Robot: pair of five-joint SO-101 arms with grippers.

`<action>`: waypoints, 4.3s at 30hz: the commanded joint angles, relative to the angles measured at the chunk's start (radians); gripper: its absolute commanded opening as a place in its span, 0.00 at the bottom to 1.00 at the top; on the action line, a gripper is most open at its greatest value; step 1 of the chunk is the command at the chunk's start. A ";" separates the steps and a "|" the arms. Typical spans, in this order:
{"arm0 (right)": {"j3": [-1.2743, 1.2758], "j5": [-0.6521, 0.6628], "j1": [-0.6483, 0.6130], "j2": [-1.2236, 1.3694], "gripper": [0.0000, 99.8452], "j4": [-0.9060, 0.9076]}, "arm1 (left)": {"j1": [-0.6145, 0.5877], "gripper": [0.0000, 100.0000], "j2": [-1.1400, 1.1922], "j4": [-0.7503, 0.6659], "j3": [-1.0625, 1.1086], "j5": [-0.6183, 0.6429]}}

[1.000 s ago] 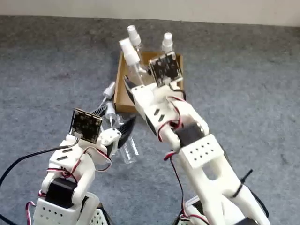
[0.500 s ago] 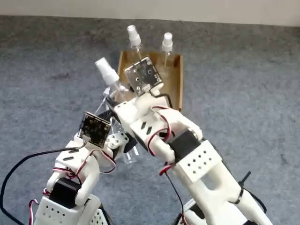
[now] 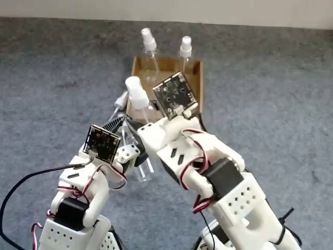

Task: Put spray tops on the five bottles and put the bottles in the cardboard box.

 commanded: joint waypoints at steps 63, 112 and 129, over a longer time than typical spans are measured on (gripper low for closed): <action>-0.283 -0.006 0.196 1.125 0.00 -0.990 | -0.277 0.14 0.007 -0.324 0.147 -0.005; -0.352 0.000 0.173 0.762 0.32 -0.671 | -0.277 0.14 0.007 -0.322 0.147 -0.006; -0.249 -0.008 -0.068 0.363 0.31 0.251 | -0.282 0.13 0.007 -0.322 0.147 -0.006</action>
